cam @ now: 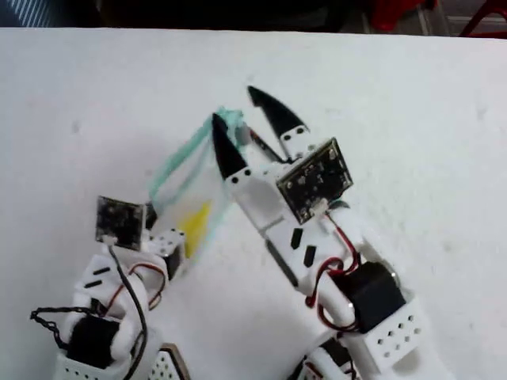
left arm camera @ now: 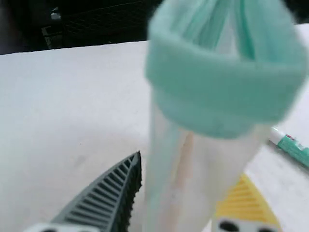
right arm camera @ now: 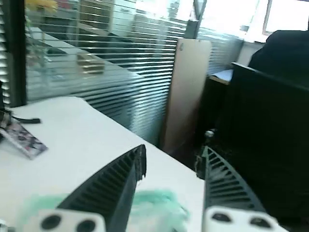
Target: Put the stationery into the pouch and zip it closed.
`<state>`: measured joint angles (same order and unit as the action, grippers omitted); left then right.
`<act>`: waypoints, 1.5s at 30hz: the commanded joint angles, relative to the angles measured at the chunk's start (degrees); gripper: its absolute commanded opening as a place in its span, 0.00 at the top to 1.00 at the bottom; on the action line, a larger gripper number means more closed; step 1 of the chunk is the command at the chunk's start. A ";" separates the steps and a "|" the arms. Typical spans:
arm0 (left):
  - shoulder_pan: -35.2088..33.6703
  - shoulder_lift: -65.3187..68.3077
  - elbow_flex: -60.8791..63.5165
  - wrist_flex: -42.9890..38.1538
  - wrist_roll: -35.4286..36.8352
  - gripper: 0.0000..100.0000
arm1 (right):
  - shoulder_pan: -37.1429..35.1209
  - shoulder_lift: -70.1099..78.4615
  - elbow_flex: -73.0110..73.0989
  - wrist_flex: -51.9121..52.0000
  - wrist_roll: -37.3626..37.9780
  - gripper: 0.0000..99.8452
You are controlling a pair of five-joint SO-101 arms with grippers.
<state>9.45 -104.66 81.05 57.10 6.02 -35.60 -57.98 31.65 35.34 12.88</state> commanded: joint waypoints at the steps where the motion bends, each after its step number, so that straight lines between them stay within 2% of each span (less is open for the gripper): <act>1: -0.40 0.22 0.62 -4.04 3.34 0.76 | 4.88 0.40 -1.32 2.86 1.58 0.84; 5: -2.77 0.22 -0.70 -4.13 2.02 0.80 | 10.15 5.93 0.53 5.23 1.58 0.84; 8: 0.04 0.22 1.32 -5.36 1.41 0.82 | 14.46 12.79 0.53 4.97 1.67 0.84; 14: -5.32 0.22 -1.32 -4.75 1.05 0.82 | 19.03 32.48 -4.40 5.05 3.52 0.84; 17: -5.58 0.22 -1.23 -4.75 1.14 0.83 | 18.95 43.74 -9.32 5.41 5.98 0.84; 22: -3.38 0.22 1.49 -7.21 0.62 0.92 | 17.80 59.65 -18.46 5.41 6.59 0.84; 25: -3.38 0.22 1.49 -7.65 -2.11 0.92 | 17.71 67.38 -25.32 6.99 6.59 0.84; 38: -2.95 0.22 1.67 -7.65 -2.55 0.92 | 17.63 94.55 -60.75 31.25 6.51 0.84; 45: -2.95 0.22 1.76 -7.65 -2.55 0.92 | 17.63 101.93 -67.87 35.21 6.59 0.84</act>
<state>5.76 -103.87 83.16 51.30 4.26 -17.23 43.47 -32.35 69.89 18.86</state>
